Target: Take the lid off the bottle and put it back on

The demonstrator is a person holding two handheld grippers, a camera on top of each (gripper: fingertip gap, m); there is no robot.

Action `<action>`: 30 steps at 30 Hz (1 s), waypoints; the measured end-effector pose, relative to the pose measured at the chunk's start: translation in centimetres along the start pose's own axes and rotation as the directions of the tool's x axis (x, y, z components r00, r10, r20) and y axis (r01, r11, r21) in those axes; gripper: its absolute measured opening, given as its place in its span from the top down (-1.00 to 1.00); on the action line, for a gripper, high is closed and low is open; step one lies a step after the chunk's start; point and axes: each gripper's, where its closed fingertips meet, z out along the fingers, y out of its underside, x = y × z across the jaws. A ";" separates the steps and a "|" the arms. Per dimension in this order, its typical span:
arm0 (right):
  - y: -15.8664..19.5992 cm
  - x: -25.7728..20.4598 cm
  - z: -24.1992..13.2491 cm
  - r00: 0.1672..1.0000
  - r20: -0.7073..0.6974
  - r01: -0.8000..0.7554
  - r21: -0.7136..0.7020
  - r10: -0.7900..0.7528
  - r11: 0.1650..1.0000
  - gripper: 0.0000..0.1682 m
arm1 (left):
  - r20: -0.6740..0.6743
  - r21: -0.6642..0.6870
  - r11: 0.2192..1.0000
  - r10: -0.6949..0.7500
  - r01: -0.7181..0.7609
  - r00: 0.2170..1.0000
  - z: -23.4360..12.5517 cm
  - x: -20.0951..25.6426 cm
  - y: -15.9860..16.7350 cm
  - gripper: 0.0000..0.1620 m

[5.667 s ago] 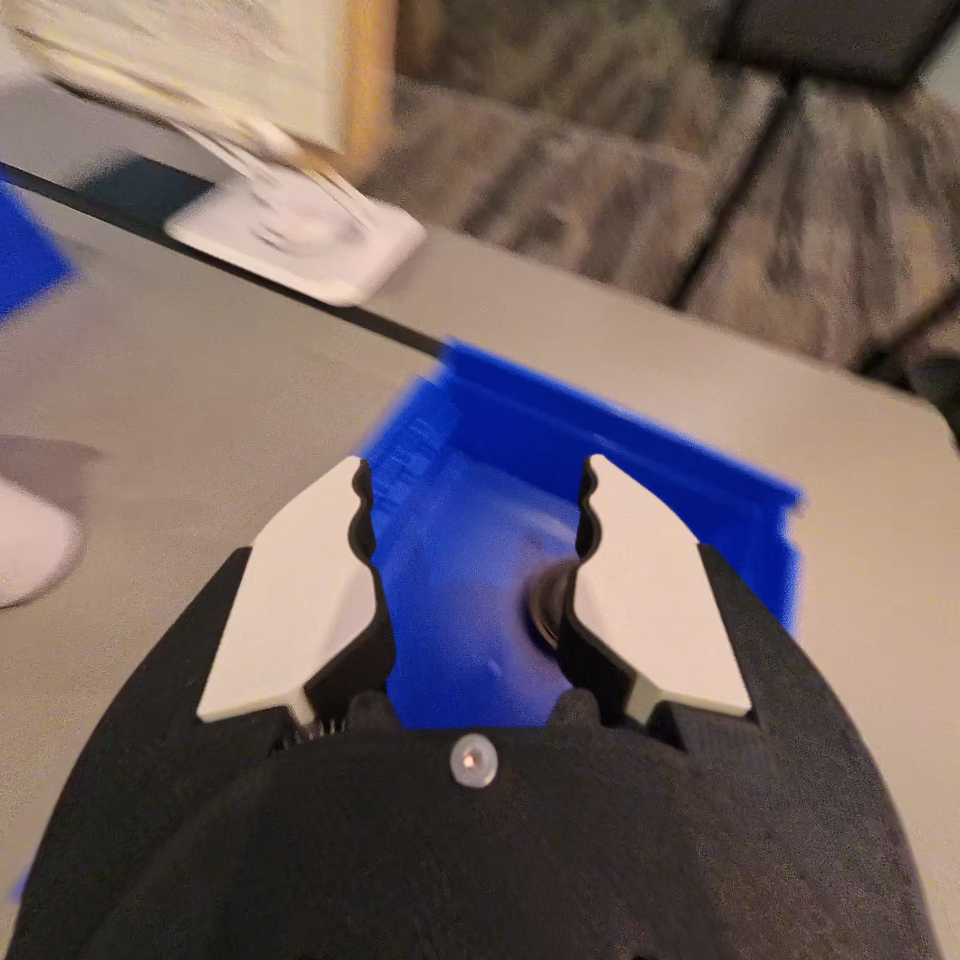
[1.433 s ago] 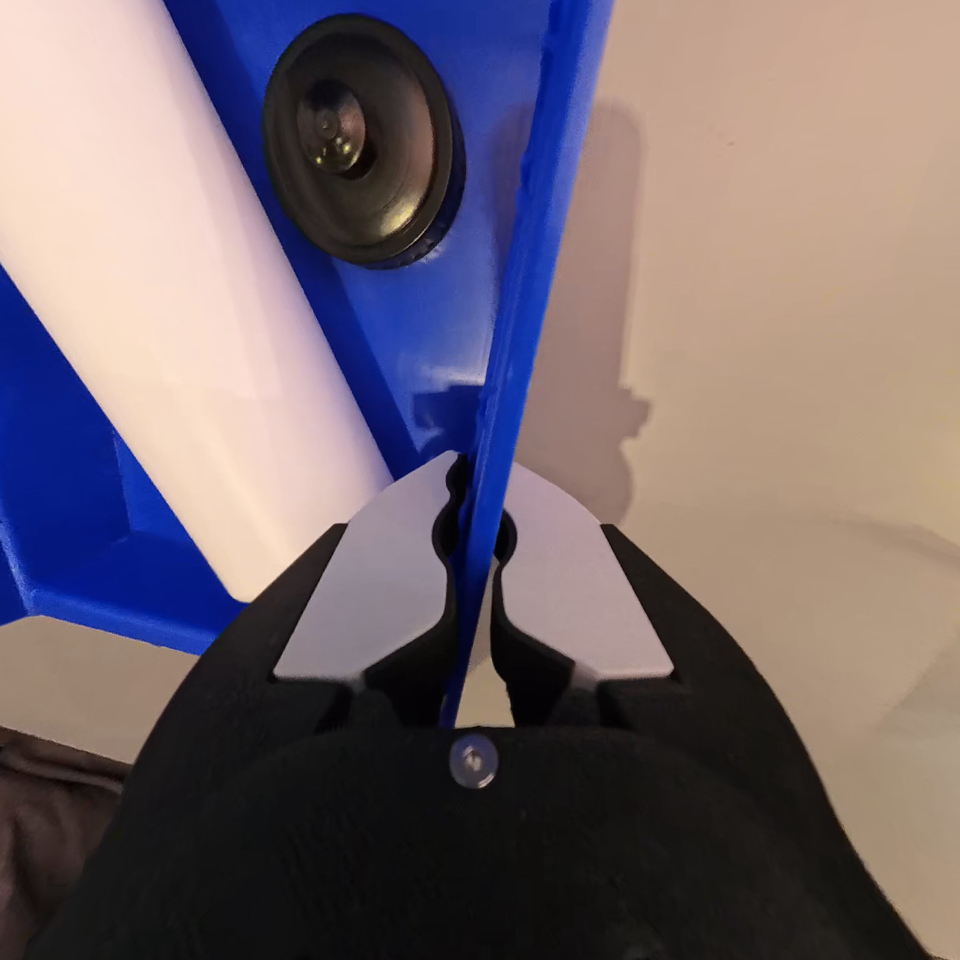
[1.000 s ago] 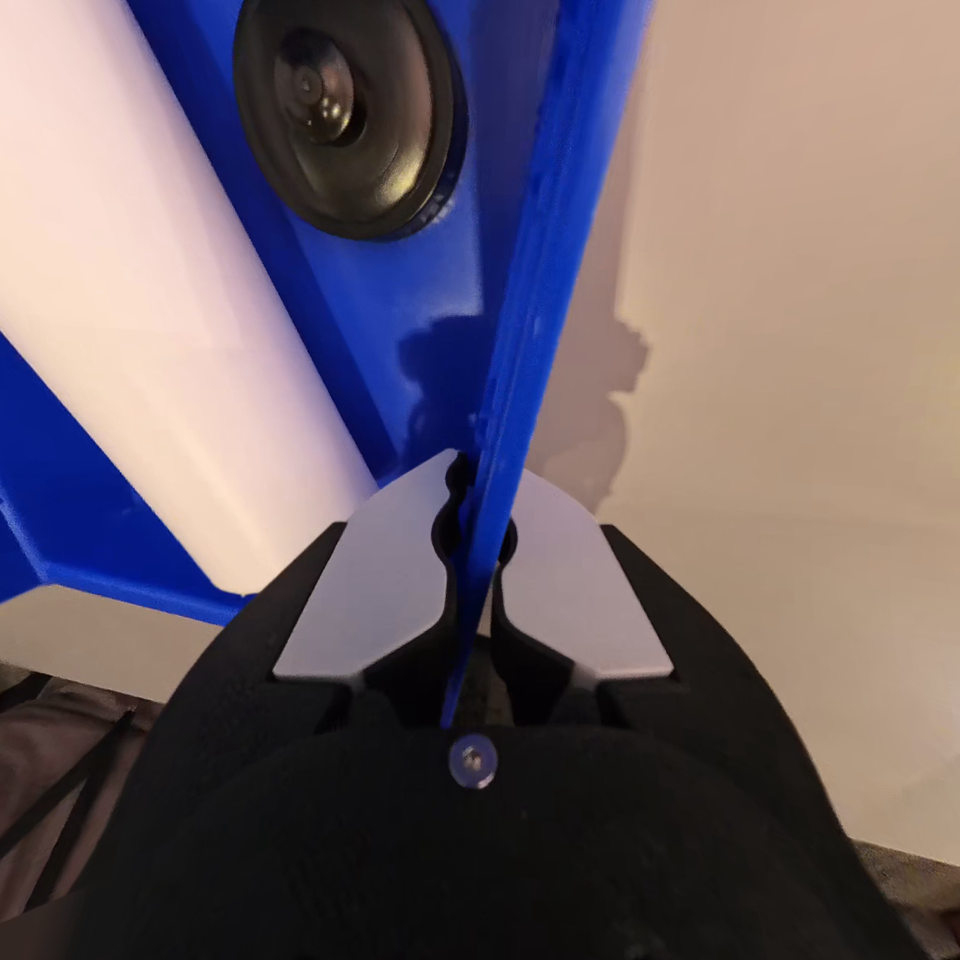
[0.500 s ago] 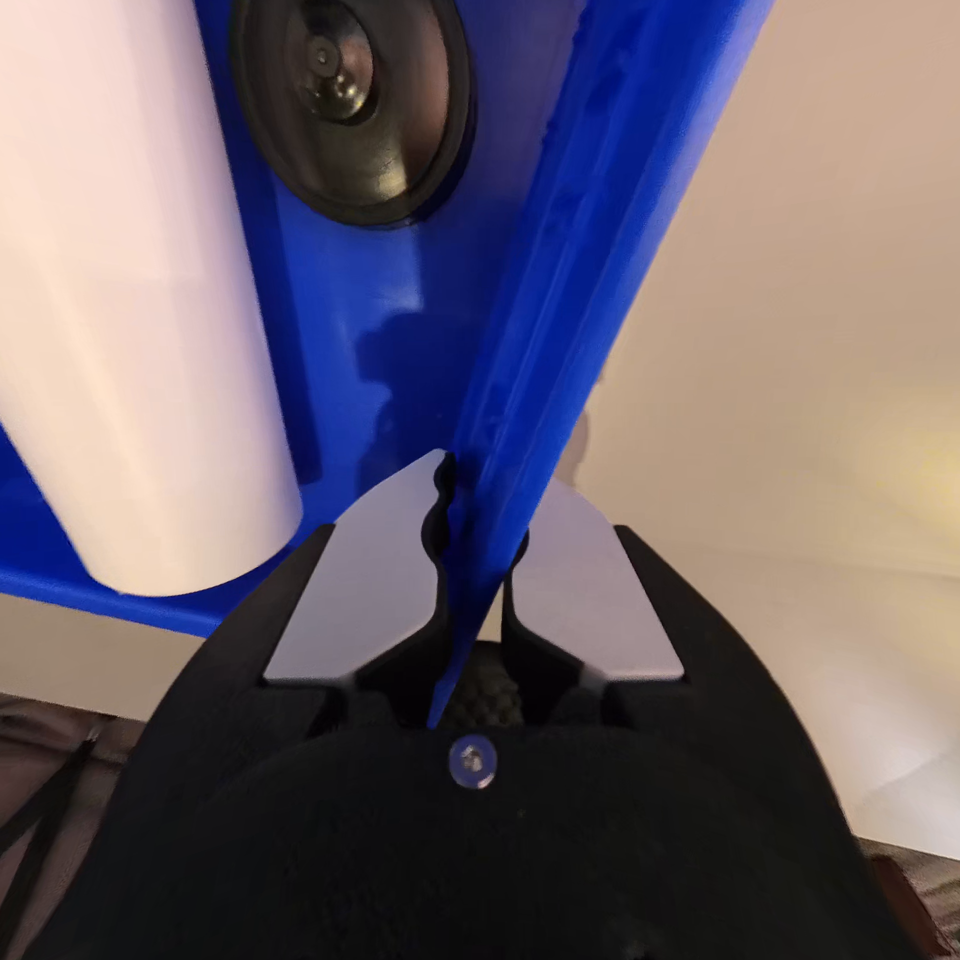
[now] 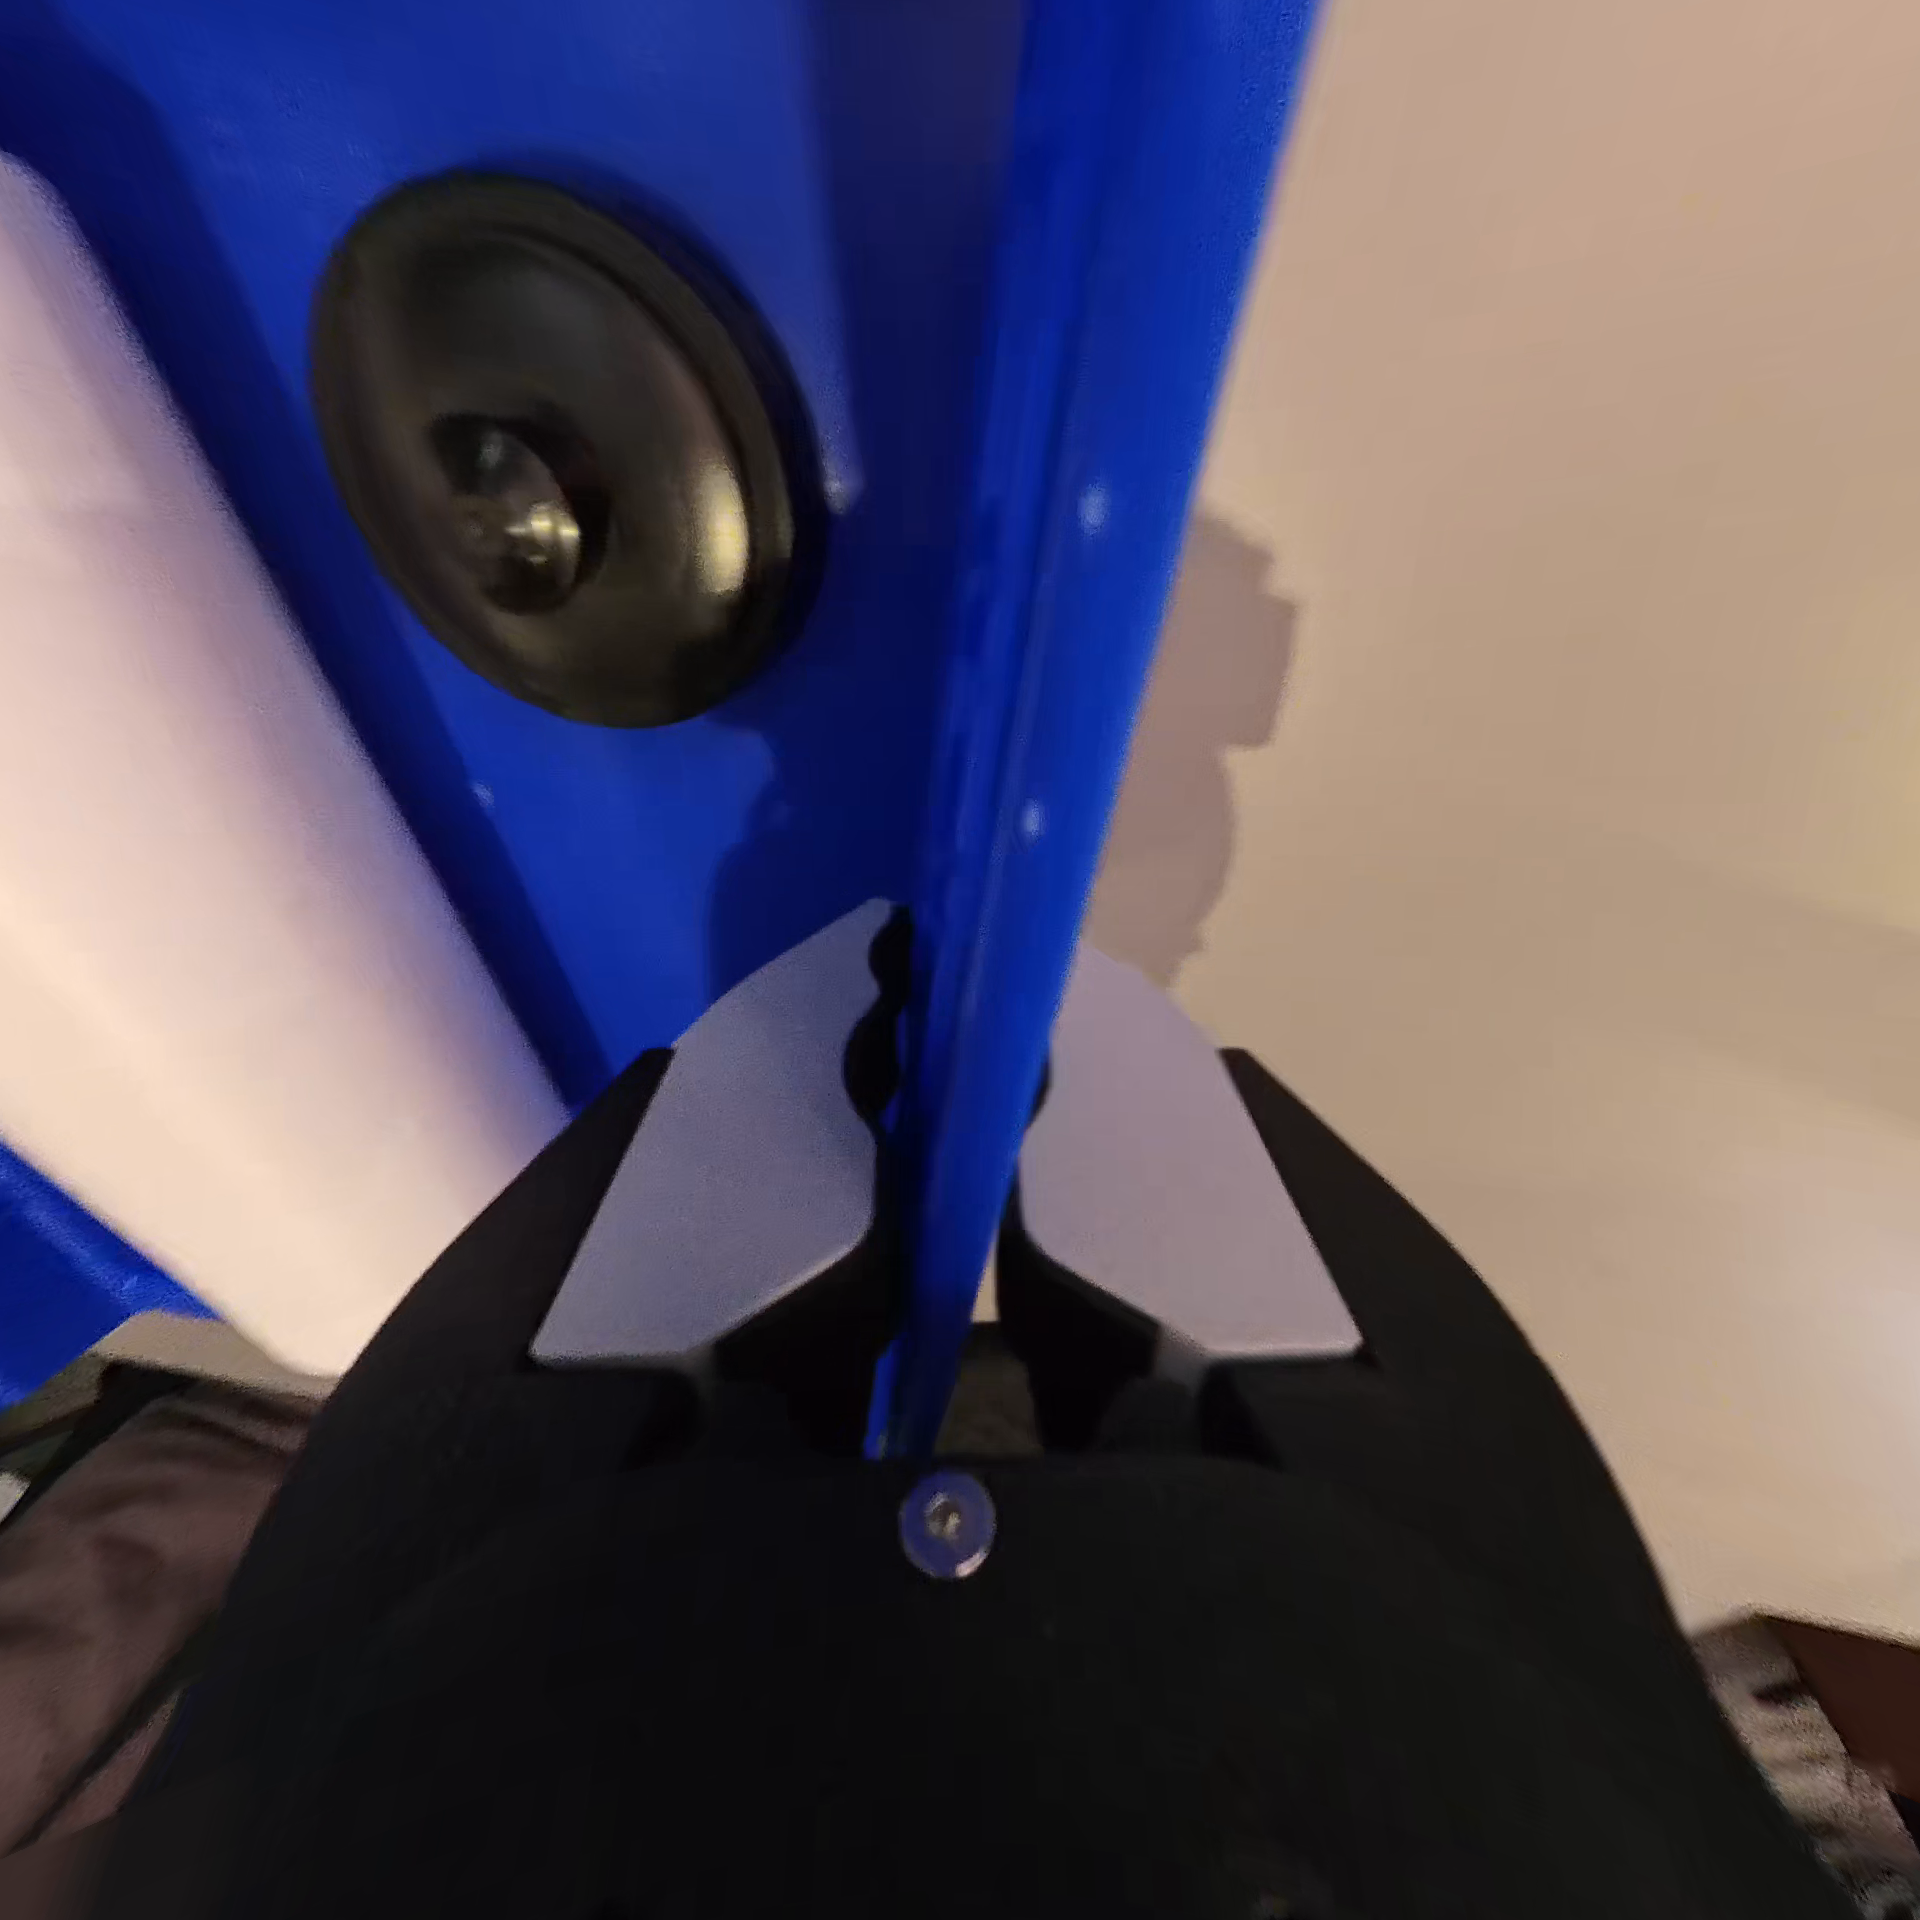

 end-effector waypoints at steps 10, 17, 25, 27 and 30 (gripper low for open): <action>2.0 1.6 -0.2 0.998 0.059 0.038 -0.041 -0.035 0.998 0.91 | -0.140 0.497 0.846 -0.143 0.194 0.980 -11.7 -5.9 2.2 0.21; 4.7 4.5 -3.0 1.000 0.017 0.002 -0.008 -0.002 1.000 0.92 | -0.205 0.614 0.729 -0.222 0.302 0.953 -14.9 -9.7 6.7 0.20; 5.2 2.5 -11.8 1.000 -0.016 -0.024 0.004 0.024 1.000 0.92 | -0.227 0.624 0.713 -0.225 0.319 0.948 -15.0 -10.3 7.2 0.18; 4.8 1.0 -14.0 0.997 -0.076 0.001 -0.032 -0.004 0.999 0.92 | -0.229 0.621 0.718 -0.219 0.316 0.948 -14.9 -10.2 7.0 0.18; 3.3 -2.4 -16.6 0.990 -0.132 0.051 -0.052 -0.058 0.997 0.92 | -0.220 0.618 0.724 -0.214 0.306 0.952 -14.8 -10.1 7.1 0.18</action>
